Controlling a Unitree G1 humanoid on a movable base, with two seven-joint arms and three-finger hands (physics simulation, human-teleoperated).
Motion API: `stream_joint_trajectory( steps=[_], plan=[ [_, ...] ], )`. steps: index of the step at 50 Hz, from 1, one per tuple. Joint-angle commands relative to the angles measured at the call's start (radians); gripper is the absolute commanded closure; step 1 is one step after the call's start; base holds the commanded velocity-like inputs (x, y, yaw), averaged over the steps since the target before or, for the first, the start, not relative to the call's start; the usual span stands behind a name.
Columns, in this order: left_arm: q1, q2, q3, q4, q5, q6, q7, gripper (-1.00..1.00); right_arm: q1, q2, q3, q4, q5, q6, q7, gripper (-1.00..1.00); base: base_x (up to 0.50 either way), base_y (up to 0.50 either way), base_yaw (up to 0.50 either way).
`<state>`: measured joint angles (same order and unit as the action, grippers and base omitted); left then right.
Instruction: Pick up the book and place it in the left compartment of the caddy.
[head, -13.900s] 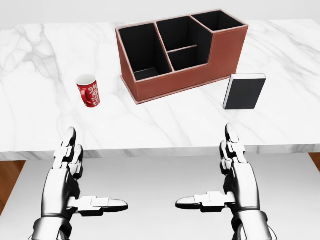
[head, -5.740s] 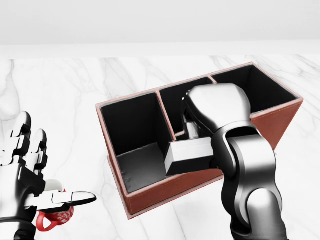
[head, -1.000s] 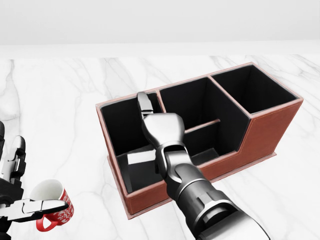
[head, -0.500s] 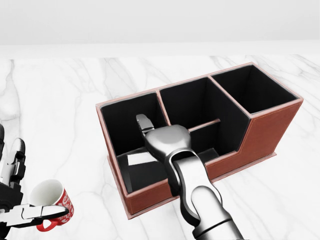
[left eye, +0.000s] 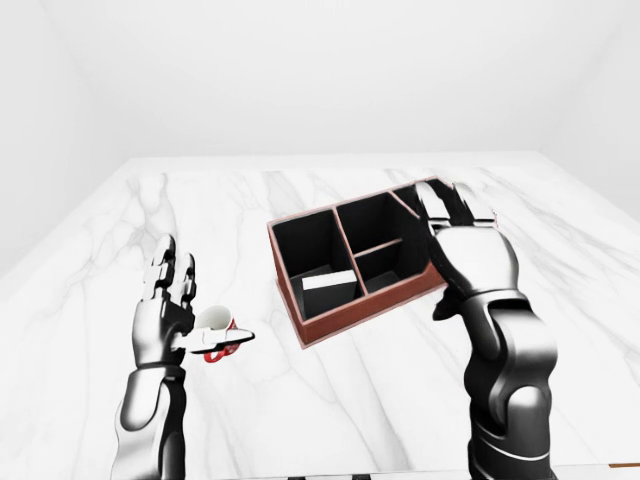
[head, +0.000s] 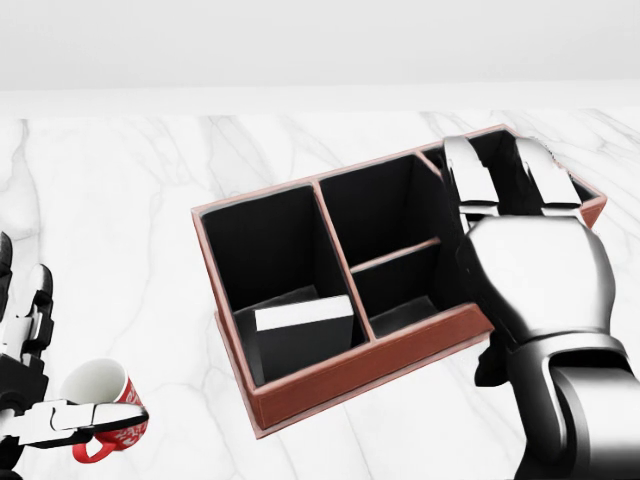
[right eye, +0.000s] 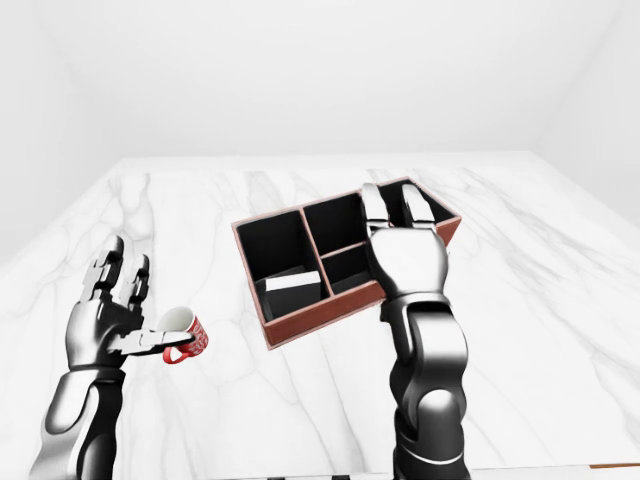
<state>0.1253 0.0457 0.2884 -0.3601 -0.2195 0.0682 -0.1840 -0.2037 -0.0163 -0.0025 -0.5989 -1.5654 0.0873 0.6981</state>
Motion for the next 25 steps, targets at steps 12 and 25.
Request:
stream_joint_trajectory(
  steps=[12,25],
  plan=[
    [-0.006,-0.014,-0.035,-0.117,0.062,0.019,0.068,-1.0,0.105,-0.108,-0.286,-0.327,0.42,0.0,0.0,-1.0,0.0,0.0,0.0],
    [-0.002,-0.02,-0.044,-0.206,0.086,0.019,0.076,-1.0,0.226,-0.089,-0.496,-0.374,1.128,0.0,0.0,-1.0,0.0,0.0,0.0]
  ],
)
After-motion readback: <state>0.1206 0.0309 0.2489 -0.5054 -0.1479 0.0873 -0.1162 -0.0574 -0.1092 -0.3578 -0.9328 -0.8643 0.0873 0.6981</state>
